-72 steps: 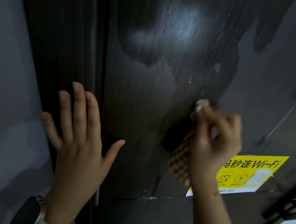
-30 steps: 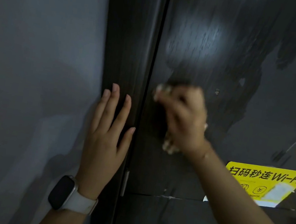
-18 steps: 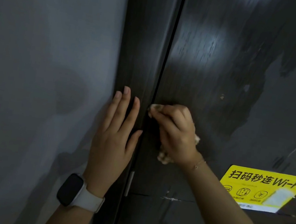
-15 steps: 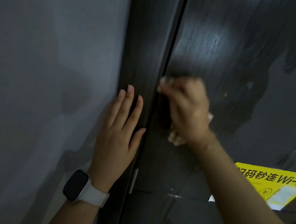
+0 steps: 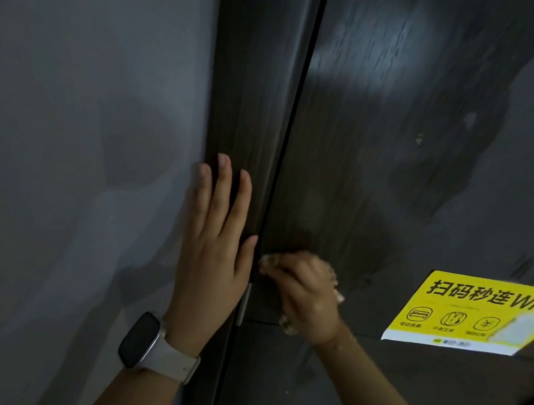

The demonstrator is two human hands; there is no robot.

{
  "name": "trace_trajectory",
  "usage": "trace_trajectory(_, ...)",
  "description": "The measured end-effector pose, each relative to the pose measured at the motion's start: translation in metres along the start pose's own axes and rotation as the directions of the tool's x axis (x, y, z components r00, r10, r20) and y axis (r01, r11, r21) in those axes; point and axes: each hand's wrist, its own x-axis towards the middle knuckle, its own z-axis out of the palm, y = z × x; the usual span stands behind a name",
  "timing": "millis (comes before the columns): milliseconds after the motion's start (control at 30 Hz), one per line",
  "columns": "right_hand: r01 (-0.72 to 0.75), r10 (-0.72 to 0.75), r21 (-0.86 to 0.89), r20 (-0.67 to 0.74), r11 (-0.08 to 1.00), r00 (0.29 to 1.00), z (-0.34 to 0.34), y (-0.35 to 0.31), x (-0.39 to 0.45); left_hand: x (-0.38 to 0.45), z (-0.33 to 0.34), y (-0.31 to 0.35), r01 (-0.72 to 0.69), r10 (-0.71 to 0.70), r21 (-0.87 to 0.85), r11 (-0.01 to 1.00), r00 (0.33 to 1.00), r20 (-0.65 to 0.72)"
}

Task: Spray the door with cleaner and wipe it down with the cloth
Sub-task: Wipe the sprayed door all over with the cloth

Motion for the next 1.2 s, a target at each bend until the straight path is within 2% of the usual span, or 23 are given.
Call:
trace_trajectory(100, 0.044, -0.040, -0.040, 0.097, 0.998, 0.994, 0.002, -0.001, -0.019, -0.008, 0.007, 0.003, 0.034, -0.034, 0.027, 0.999, 0.999, 0.017)
trace_trajectory(167, 0.050, -0.043, -0.100, 0.074, 0.994, 0.996, -0.009, 0.003, -0.010, -0.018, 0.012, 0.000, 0.043, -0.044, 0.042, 0.998, 0.999, 0.029)
trace_trajectory(233, -0.096, 0.085, -0.112, -0.094, 0.989, 0.992, -0.029, 0.010, 0.009, -0.026, 0.017, -0.002, 0.054, -0.055, 0.049, 0.997, 0.998, 0.037)
trace_trajectory(267, -0.181, 0.146, -0.141, -0.229, 0.973, 0.962, -0.041, 0.015, 0.020, -0.029, 0.019, -0.002, 0.061, -0.063, 0.050, 0.997, 0.997, 0.038)
trace_trajectory(333, -0.266, 0.176, -0.134, -0.466, 0.955, 0.867, -0.058, 0.025, 0.038, -0.033, 0.022, -0.003, 0.067, -0.069, 0.051, 0.996, 0.997, 0.038)
trace_trajectory(400, -0.309, 0.201, -0.117, -0.542, 0.944, 0.816, -0.056, 0.029, 0.038, -0.033, 0.024, -0.005, 0.058, -0.059, 0.052, 0.997, 0.998, 0.026)
trace_trajectory(467, -0.306, 0.216, -0.094, -0.516, 0.947, 0.829, -0.038, 0.021, 0.014, -0.033, 0.024, -0.006, 0.055, -0.056, 0.068, 0.996, 0.998, 0.018)
trace_trajectory(567, -0.288, 0.249, -0.105, -0.287, 0.952, 0.925, -0.006, 0.008, -0.047, -0.032, 0.026, -0.005, 0.060, -0.063, 0.092, 0.994, 0.998, 0.025)
trace_trajectory(633, -0.237, 0.220, -0.132, -0.132, 0.962, 0.967, -0.005, 0.006, -0.068, -0.032, 0.026, -0.005, 0.054, -0.058, 0.093, 0.994, 0.998, 0.036)
trace_trajectory(700, -0.227, 0.215, -0.176, -0.084, 0.958, 0.973, -0.016, 0.007, -0.067, -0.033, 0.024, -0.008, 0.039, -0.043, 0.081, 0.996, 0.998, 0.053)
trace_trajectory(733, -0.306, 0.291, -0.133, -0.120, 0.943, 0.949, -0.024, 0.010, -0.063, -0.033, 0.023, -0.010, 0.030, -0.035, 0.073, 0.997, 0.997, 0.066)
trace_trajectory(800, -0.450, 0.375, -0.219, -0.312, 0.866, 0.873, -0.046, 0.021, -0.050, -0.033, 0.021, -0.014, 0.018, -0.024, 0.069, 0.997, 0.996, 0.084)
trace_trajectory(833, -0.545, 0.424, -0.205, -0.433, 0.813, 0.795, -0.058, 0.027, -0.041, -0.033, 0.021, -0.014, 0.020, -0.026, 0.072, 0.997, 0.996, 0.087)
trace_trajectory(867, -0.591, 0.460, -0.092, -0.538, 0.801, 0.706, -0.067, 0.033, -0.034, -0.033, 0.022, -0.013, 0.029, -0.035, 0.071, 0.997, 0.996, 0.086)
trace_trajectory(933, -0.614, 0.476, 0.001, -0.633, 0.790, 0.611, -0.066, 0.041, -0.030, -0.034, 0.027, -0.008, 0.050, -0.055, 0.067, 0.997, 0.996, 0.068)
trace_trajectory(967, -0.596, 0.472, 0.020, -0.633, 0.803, 0.614, -0.057, 0.037, -0.032, -0.037, 0.031, -0.005, 0.054, -0.058, 0.071, 0.996, 0.997, 0.056)
trace_trajectory(1000, -0.571, 0.466, 0.021, -0.603, 0.820, 0.647, -0.046, 0.028, -0.039, -0.041, 0.036, -0.003, 0.053, -0.057, 0.079, 0.995, 0.997, 0.049)
trace_trajectory(1067, -0.524, 0.461, -0.008, -0.465, 0.851, 0.756, -0.022, 0.011, -0.066, -0.053, 0.046, -0.005, 0.041, -0.045, 0.095, 0.995, 0.998, 0.044)
trace_trajectory(1133, -0.515, 0.476, -0.037, -0.330, 0.857, 0.815, -0.009, 0.006, -0.095, -0.066, 0.053, -0.012, 0.037, -0.041, 0.105, 0.994, 0.998, 0.042)
trace_trajectory(1200, -0.563, 0.523, -0.055, -0.303, 0.825, 0.796, -0.014, 0.009, -0.111, -0.073, 0.055, -0.019, 0.036, -0.041, 0.108, 0.994, 0.998, 0.044)
